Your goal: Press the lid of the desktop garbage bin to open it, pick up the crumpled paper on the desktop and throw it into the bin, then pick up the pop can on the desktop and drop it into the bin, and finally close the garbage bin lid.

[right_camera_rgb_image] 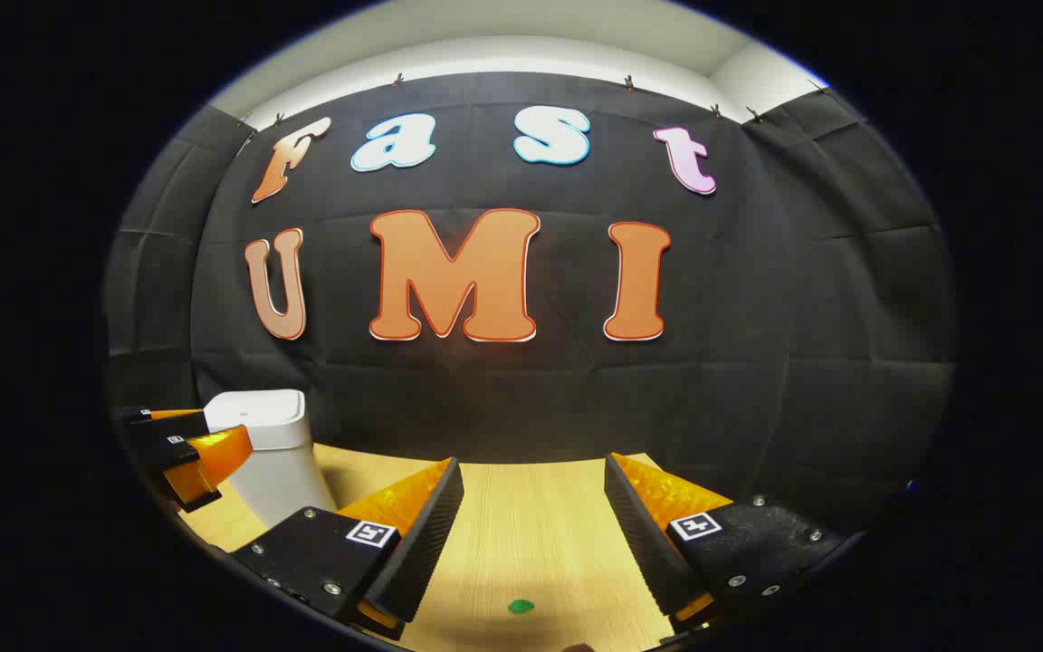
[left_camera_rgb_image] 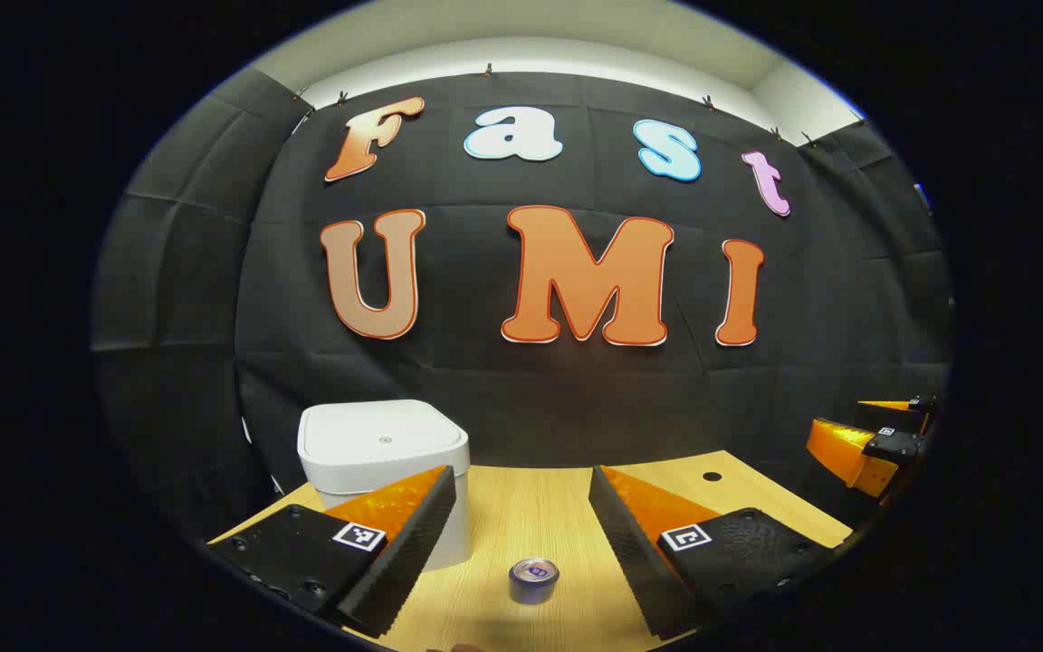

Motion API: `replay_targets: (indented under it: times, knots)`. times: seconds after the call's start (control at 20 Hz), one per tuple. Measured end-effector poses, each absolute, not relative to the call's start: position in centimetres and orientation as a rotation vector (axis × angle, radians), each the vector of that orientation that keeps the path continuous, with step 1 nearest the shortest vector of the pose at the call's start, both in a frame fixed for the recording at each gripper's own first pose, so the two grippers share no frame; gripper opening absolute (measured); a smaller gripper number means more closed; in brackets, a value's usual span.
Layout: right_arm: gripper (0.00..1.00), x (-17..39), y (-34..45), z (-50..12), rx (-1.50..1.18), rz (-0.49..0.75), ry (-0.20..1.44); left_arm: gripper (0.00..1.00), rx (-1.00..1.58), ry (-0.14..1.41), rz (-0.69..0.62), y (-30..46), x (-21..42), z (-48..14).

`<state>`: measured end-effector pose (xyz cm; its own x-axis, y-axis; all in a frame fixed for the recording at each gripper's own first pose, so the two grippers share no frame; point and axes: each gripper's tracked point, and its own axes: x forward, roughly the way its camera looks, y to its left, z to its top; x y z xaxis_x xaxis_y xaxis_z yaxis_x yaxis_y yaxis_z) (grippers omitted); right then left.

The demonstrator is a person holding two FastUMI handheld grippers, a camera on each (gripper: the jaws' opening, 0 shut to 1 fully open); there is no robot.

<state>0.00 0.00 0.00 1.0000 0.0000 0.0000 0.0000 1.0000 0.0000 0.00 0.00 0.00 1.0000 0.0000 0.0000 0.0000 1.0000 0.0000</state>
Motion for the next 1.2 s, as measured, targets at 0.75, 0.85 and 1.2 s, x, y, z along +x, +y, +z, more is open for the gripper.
replay_targets:
  times: [0.75,0.85,1.2]
  knots:
    - [0.94,1.8,-1.2,-0.3,0.010,0.048,0.002,0.94,0.044,0.009,0.023,-3.2,1.6,0.4]
    - [0.94,1.6,-0.9,-0.4,-0.007,0.024,-0.005,0.94,0.066,0.011,0.011,-2.9,1.9,0.4]
    - [0.94,1.2,0.2,-0.8,-0.008,0.024,0.020,0.94,0.059,0.042,0.040,-0.5,1.9,-0.4]
